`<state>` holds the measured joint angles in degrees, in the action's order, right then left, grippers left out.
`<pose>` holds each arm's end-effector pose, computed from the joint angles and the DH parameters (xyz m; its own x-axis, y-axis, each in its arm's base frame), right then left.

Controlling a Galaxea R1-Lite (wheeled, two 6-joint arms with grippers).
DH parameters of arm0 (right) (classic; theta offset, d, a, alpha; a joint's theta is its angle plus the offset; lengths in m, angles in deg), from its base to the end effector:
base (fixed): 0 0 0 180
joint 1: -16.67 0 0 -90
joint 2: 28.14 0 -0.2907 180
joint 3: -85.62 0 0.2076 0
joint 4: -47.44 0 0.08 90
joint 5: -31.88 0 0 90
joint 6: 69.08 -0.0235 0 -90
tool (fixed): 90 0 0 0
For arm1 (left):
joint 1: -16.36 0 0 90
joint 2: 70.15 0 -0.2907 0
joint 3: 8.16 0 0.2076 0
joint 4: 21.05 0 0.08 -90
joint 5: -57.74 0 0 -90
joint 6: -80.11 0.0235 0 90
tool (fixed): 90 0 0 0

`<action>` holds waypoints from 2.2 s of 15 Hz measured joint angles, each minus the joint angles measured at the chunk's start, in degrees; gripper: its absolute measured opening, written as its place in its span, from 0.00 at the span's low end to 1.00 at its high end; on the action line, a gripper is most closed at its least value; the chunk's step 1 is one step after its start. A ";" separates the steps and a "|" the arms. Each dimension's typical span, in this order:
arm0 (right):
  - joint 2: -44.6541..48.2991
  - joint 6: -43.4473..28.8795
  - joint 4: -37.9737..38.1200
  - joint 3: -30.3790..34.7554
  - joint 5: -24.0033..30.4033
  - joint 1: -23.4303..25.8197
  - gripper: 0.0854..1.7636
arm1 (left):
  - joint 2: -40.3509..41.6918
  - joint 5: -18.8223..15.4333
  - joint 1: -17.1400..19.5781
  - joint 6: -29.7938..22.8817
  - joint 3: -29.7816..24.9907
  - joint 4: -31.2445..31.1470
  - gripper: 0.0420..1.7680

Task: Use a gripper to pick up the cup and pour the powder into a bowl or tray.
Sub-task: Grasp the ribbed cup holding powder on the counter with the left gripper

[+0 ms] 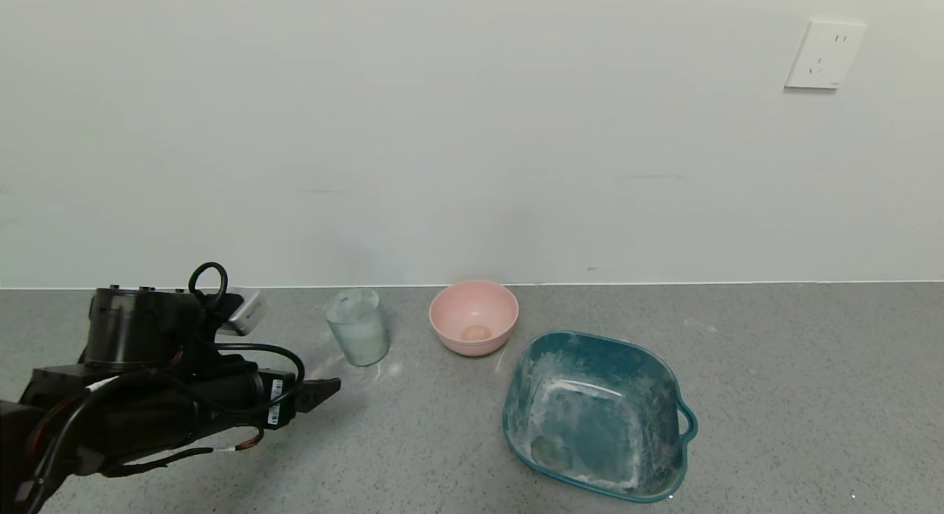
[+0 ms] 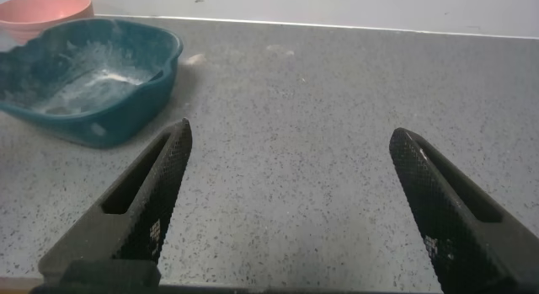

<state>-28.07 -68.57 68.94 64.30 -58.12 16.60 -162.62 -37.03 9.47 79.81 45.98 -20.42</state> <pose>0.0061 0.0000 0.0752 1.0000 0.0012 -0.0019 -0.0012 1.0000 -0.0089 0.2551 -0.0328 0.0984 0.7728 -0.1771 -0.6094 0.1817 0.9818 -0.0550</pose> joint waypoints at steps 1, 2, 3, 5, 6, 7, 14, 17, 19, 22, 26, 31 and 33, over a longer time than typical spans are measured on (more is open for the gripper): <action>0.00 0.00 0.00 0.00 0.00 0.00 0.97 | -1.95 0.02 -0.07 -0.01 -0.05 1.88 0.97; 0.00 0.00 0.00 0.00 0.00 0.00 0.97 | -3.96 0.11 -0.09 -0.04 0.01 3.54 0.97; 0.00 0.00 0.00 0.00 0.00 0.00 0.97 | -6.19 0.52 -0.13 -0.11 0.26 5.57 0.97; 0.00 0.00 -0.02 0.00 0.00 0.00 0.97 | -10.25 2.38 -0.35 -0.96 0.59 10.54 0.97; 0.00 0.00 0.00 0.00 0.00 0.00 0.97 | -12.18 3.12 -0.60 -1.57 0.59 13.68 0.97; 0.00 0.00 -0.02 0.00 0.00 0.00 0.97 | -14.06 3.56 -0.85 -2.01 0.26 17.35 0.97; 0.00 0.00 0.00 0.00 0.00 0.00 0.97 | -22.69 4.92 -2.06 -4.11 -1.43 34.82 0.97; 0.00 0.00 -0.02 0.00 0.00 0.00 0.97 | -26.40 6.61 -2.29 -4.55 -0.68 43.03 0.97; 0.00 -0.02 0.00 0.00 0.00 0.00 0.97 | -28.79 6.67 -2.32 -4.52 -0.38 45.39 0.97; 0.00 0.00 -0.02 0.00 0.00 0.00 0.97 | -31.52 6.66 -2.65 -4.50 0.26 48.21 0.97; 0.00 0.01 0.00 0.00 0.00 0.00 0.97 | -33.98 7.74 -4.11 -4.56 0.85 50.12 0.97; 0.00 0.00 0.00 0.00 0.00 0.00 0.97 | -35.56 12.14 -4.74 -4.72 3.84 50.13 0.97; 0.00 0.00 0.00 0.00 0.00 0.00 0.97 | -36.27 12.56 -4.79 -4.69 4.56 50.13 0.97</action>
<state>-28.07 -68.57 68.94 64.30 -58.12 16.60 -198.89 -24.47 4.68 75.12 50.54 29.71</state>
